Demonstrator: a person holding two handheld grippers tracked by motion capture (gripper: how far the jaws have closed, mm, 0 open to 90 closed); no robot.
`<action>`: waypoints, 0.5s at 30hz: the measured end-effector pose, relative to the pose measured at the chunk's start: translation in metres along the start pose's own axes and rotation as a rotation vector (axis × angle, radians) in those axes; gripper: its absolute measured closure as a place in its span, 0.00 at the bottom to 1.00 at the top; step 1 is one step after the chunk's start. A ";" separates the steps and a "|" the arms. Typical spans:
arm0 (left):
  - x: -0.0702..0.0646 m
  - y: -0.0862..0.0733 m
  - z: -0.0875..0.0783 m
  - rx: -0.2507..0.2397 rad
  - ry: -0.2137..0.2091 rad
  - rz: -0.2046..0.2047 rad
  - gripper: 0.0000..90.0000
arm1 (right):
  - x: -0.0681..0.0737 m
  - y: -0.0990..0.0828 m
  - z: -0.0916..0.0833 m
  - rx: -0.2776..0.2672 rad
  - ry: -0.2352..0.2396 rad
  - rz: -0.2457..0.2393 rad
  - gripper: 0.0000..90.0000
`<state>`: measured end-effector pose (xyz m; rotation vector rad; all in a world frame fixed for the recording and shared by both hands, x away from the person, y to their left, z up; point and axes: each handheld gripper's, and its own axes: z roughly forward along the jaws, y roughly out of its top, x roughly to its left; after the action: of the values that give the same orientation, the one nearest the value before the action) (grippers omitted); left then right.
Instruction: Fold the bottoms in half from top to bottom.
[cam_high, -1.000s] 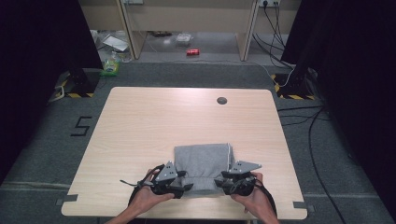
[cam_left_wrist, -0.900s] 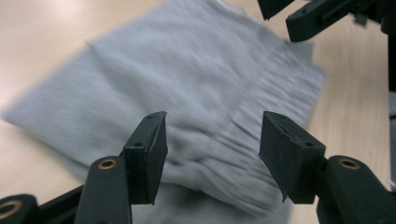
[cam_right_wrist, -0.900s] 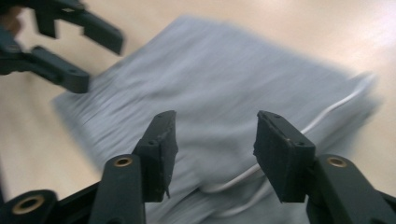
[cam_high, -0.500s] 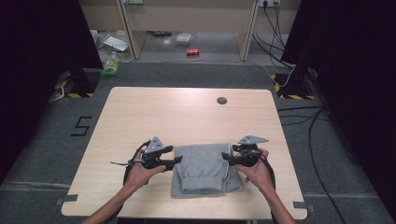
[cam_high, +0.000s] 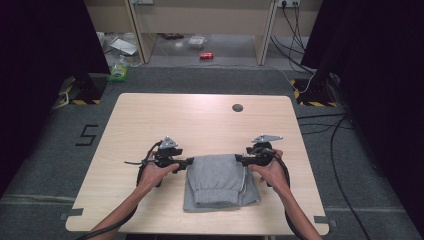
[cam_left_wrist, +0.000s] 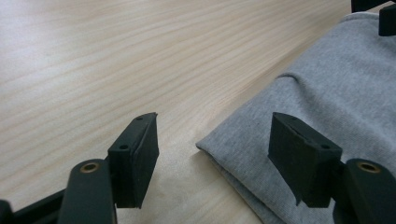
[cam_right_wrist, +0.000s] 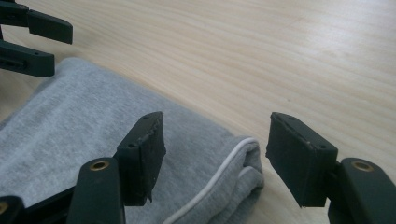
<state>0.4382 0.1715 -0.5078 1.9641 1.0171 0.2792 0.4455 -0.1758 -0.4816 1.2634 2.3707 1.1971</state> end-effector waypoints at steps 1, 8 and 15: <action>0.001 0.000 0.001 0.007 -0.006 -0.005 0.35 | 0.000 0.000 0.002 0.007 -0.001 -0.004 0.41; 0.003 -0.004 0.011 0.032 -0.011 -0.005 0.33 | -0.006 -0.010 0.008 0.049 0.004 0.024 0.39; -0.001 -0.004 0.014 0.040 -0.006 0.062 0.43 | -0.008 -0.017 0.011 0.059 0.017 0.031 0.41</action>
<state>0.4424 0.1633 -0.5185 2.0338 0.9658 0.2896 0.4460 -0.1812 -0.5030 1.3175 2.4239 1.1592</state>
